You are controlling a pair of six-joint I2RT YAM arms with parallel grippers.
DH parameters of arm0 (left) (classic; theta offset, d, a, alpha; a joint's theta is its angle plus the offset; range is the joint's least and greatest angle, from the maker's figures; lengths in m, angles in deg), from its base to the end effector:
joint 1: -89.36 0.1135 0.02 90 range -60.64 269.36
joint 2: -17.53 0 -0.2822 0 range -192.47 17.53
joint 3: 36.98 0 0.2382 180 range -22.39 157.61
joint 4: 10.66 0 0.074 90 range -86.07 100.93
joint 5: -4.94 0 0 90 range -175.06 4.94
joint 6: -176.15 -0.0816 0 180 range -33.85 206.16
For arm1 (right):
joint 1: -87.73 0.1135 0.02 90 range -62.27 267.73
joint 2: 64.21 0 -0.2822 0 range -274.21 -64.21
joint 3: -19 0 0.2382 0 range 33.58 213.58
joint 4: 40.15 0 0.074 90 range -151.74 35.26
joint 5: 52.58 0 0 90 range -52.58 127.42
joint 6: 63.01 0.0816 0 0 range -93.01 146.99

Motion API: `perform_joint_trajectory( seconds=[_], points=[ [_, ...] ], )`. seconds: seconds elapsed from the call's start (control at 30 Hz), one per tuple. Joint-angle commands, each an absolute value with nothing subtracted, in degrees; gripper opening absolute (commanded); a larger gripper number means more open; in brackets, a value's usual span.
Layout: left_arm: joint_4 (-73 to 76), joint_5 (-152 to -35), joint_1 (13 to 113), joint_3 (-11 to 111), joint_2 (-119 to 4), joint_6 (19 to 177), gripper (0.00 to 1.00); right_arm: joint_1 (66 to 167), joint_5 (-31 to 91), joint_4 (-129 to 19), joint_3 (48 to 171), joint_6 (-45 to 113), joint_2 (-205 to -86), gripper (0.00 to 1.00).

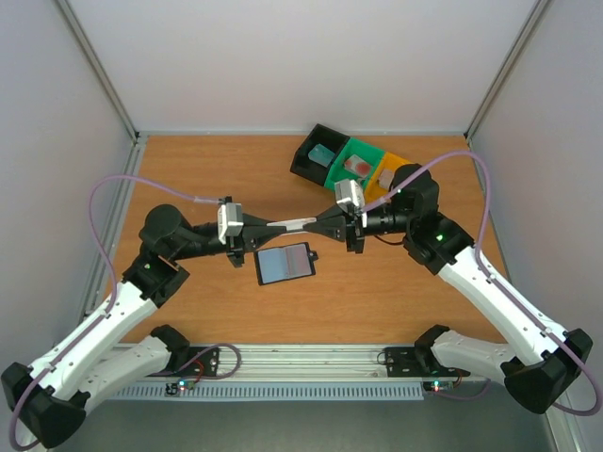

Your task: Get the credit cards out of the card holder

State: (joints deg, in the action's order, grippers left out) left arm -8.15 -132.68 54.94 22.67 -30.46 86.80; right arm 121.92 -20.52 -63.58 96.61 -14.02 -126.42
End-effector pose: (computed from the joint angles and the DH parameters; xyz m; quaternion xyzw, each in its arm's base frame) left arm 0.1241 -0.1581 0.3918 0.4664 0.4784 -0.4595 0.5852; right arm 0.1549 0.1888 0.4100 -0.6546 0.3294 0.3309 0.5945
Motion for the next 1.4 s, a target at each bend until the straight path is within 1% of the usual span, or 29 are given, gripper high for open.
perform_joint_trajectory(
  seconds=[0.0,0.07,0.1,0.17,0.27,0.33,0.47,0.5,0.57,0.67,0.7,0.77,0.8,0.93,0.97,1.07,1.1,1.13,1.17,1.2,1.27,1.37],
  points=[
    [-5.3,-131.9,55.0,23.5,-30.2,86.9,0.00,122.0,-19.5,-68.7,99.4,-18.3,-125.0,0.11],
    [1.1,-127.0,55.0,24.7,-31.0,82.1,0.00,122.0,-14.2,-78.2,102.8,-24.5,-125.4,0.46],
    [4.4,-124.4,54.9,25.2,-31.4,77.7,0.00,122.2,-10.3,-82.5,104.7,-27.8,-125.5,0.51],
    [9.8,-120.5,54.6,25.9,-32.1,70.6,0.00,123.6,-1.2,-89.5,107.7,-34.4,-125.5,0.53],
    [11.8,-116.7,52.9,25.6,-32.1,59.4,0.00,128.9,10.4,-97.7,111.2,-45.6,-127.4,0.56],
    [12.0,-115.0,51.5,25.8,-32.5,55.0,0.00,131.8,13.9,-103.7,114.7,-49.0,-129.9,0.57],
    [12.3,-113.3,50.0,26.3,-33.4,51.1,0.00,135.6,19.5,-107.7,119.4,-52.2,-133.9,0.57],
    [12.7,-113.4,49.8,26.5,-33.4,50.6,0.00,136.4,21.5,-108.2,120.2,-52.9,-134.8,0.55],
    [13.0,-113.7,49.5,26.6,-33.5,50.3,0.00,137.6,24.6,-109.4,121.6,-53.8,-136.6,0.49],
    [12.9,-113.7,49.2,26.6,-33.5,50.6,0.00,138.1,26.2,-111.6,123.3,-54.6,-139.3,0.40],
    [12.8,-113.6,49.2,26.6,-33.5,50.7,0.00,138.3,26.8,-112.0,123.6,-54.7,-139.9,0.39],
    [12.9,-113.8,49.2,26.6,-33.6,50.8,0.00,138.6,27.5,-111.6,123.8,-54.5,-140.8,0.30],
    [12.7,-114.2,49.2,26.6,-33.6,51.1,0.00,138.7,27.8,-110.8,123.8,-54.2,-141.0,0.23],
    [11.6,-115.3,49.2,26.4,-33.5,52.5,0.00,138.9,27.9,-108.2,122.8,-53.9,-140.5,0.04],
    [11.6,-115.3,49.2,26.4,-33.5,52.6,0.00,138.9,28.1,-108.0,122.8,-53.6,-140.4,0.02],
    [10.7,-113.9,49.2,25.5,-33.3,53.5,0.00,138.8,29.9,-108.2,122.8,-51.9,-140.2,0.01],
    [9.8,-111.5,49.2,24.8,-33.2,54.8,0.19,138.6,31.3,-107.6,122.3,-51.4,-140.1,0.01],
    [9.0,-109.7,49.2,23.9,-33.0,57.0,0.80,137.5,33.1,-106.8,121.7,-51.1,-139.9,0.01],
    [8.5,-108.0,49.2,23.1,-32.8,58.3,0.97,135.3,34.7,-106.1,121.0,-50.8,-139.9,0.01],
    [8.6,-106.1,49.2,22.3,-32.4,60.0,0.99,132.5,35.7,-105.2,120.3,-50.2,-140.3,0.01],
    [9.1,-102.3,49.2,20.7,-31.7,64.3,0.99,124.7,37.0,-104.1,119.3,-48.8,-141.9,0.01],
    [11.3,-96.0,49.2,18.9,-30.8,71.7,0.99,115.0,44.2,-101.7,118.5,-47.3,-146.6,0.01]
  ],
)
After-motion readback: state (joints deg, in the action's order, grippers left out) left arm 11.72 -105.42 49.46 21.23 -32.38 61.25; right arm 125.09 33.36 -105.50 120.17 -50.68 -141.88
